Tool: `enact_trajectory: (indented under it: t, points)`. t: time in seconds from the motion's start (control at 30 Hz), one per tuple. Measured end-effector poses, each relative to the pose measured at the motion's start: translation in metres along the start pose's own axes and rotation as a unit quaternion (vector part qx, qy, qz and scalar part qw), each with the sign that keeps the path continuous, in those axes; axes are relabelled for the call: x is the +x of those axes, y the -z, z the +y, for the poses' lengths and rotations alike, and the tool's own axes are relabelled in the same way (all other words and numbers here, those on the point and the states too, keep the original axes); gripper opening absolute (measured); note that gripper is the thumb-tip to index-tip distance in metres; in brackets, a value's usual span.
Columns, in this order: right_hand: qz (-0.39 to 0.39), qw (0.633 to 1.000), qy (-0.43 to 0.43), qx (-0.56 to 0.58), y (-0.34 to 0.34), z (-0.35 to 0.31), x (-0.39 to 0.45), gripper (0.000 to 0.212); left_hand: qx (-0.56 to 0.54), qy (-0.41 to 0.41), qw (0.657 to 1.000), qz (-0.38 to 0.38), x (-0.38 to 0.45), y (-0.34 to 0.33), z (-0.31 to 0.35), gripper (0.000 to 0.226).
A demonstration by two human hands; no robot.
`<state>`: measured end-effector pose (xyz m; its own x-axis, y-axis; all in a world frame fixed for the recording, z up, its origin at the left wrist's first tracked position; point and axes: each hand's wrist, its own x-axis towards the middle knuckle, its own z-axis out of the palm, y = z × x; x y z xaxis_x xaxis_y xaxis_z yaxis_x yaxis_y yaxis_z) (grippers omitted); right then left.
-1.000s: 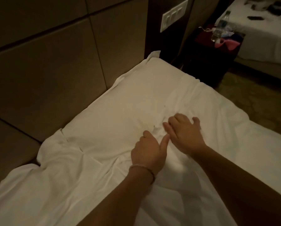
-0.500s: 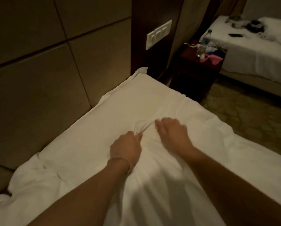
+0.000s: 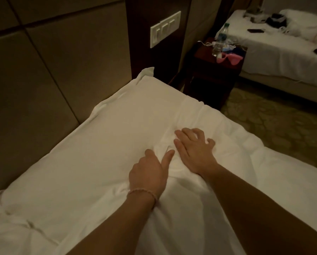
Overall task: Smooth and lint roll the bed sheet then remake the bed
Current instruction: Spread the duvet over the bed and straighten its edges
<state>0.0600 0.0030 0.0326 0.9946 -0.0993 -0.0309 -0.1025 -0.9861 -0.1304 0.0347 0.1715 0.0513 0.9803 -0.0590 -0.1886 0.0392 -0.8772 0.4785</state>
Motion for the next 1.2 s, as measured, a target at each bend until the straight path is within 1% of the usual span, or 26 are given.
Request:
enact_trajectory:
  t: [0.07,0.1,0.2,0.27,0.3,0.33,0.4,0.43,0.47,0.53,0.6,0.67,0.73,0.8,0.83,0.87,0.9,0.97,1.03,1.07,1.1,1.13,1.2]
  points:
    - [0.016,0.999,-0.022,-0.028,-0.004,-0.001,0.006,0.044,0.013,-0.002,1.000,-0.009,0.005,-0.005,-0.005,0.075]
    - [0.013,0.998,-0.033,-0.046,-0.006,-0.001,0.009,0.045,0.017,-0.003,1.000,-0.013,0.007,-0.007,-0.006,0.076]
    - [0.011,0.995,-0.080,-0.066,-0.014,-0.004,0.016,0.056,0.016,-0.005,1.000,-0.023,0.011,-0.011,-0.008,0.077]
    - [0.043,0.991,-0.122,-0.009,-0.014,-0.009,0.024,0.064,0.015,-0.008,1.000,-0.021,0.014,-0.013,-0.009,0.077]
    - [0.049,0.991,-0.118,0.038,-0.013,-0.012,0.028,0.066,0.014,-0.008,1.000,-0.019,0.015,-0.014,-0.010,0.076]
    - [0.044,0.995,-0.069,0.054,-0.013,-0.014,0.031,0.067,0.012,-0.007,1.000,-0.016,0.015,-0.016,-0.011,0.075]
    - [0.018,0.997,0.066,0.024,-0.014,-0.012,0.033,0.067,0.012,-0.009,1.000,-0.007,0.014,-0.022,-0.013,0.075]
    - [0.006,0.995,0.102,0.016,-0.013,-0.010,0.033,0.070,0.010,-0.011,1.000,-0.002,0.015,-0.025,-0.015,0.075]
    - [0.010,0.993,0.112,0.017,-0.012,-0.006,0.034,0.071,0.007,-0.010,1.000,0.001,0.016,-0.029,-0.017,0.076]
    - [0.040,0.991,0.127,0.014,-0.011,0.000,0.035,0.065,0.001,-0.004,1.000,0.004,0.018,-0.036,-0.023,0.077]
    - [0.035,0.987,0.157,-0.025,-0.008,0.007,0.036,0.062,0.003,-0.004,1.000,0.001,0.020,-0.042,-0.027,0.078]
    - [0.001,0.981,0.183,-0.068,0.001,0.021,0.037,0.066,-0.001,-0.006,1.000,-0.005,0.022,-0.046,-0.029,0.076]
    - [-0.033,0.976,0.187,-0.107,0.010,0.032,0.036,0.074,-0.009,-0.006,1.000,-0.009,0.023,-0.047,-0.031,0.073]
    - [-0.063,0.971,0.172,-0.157,0.016,0.038,0.030,0.083,-0.006,-0.006,1.000,-0.011,0.022,-0.046,-0.031,0.071]
    - [-0.073,0.971,0.145,-0.176,0.018,0.040,0.026,0.087,-0.006,-0.007,1.000,-0.011,0.021,-0.044,-0.032,0.071]
    - [-0.068,0.975,0.109,-0.180,0.023,0.040,0.026,0.088,-0.013,-0.010,1.000,-0.008,0.021,-0.040,-0.030,0.071]
    - [-0.045,0.983,0.069,-0.165,0.032,0.040,0.030,0.086,-0.026,-0.017,1.000,-0.005,0.022,-0.032,-0.026,0.070]
    - [0.055,0.992,0.011,-0.112,0.062,0.039,0.052,0.085,-0.072,-0.055,0.996,0.021,0.033,-0.008,-0.004,0.067]
    - [0.166,0.984,-0.032,-0.060,0.097,0.036,0.082,0.084,-0.132,-0.086,0.985,0.070,0.051,0.021,0.021,0.064]
    - [0.206,0.977,-0.040,-0.045,0.109,0.035,0.095,0.082,-0.141,-0.096,0.981,0.093,0.059,0.031,0.029,0.063]
    - [0.227,0.973,-0.039,-0.034,0.112,0.031,0.104,0.079,-0.132,-0.101,0.980,0.109,0.065,0.034,0.028,0.062]
    - [0.221,0.975,-0.031,-0.015,0.108,0.024,0.108,0.075,-0.106,-0.096,0.983,0.116,0.068,0.031,0.021,0.062]
    - [0.167,0.985,0.013,0.034,0.073,0.013,0.107,0.066,-0.036,-0.068,0.990,0.117,0.068,0.009,-0.008,0.062]
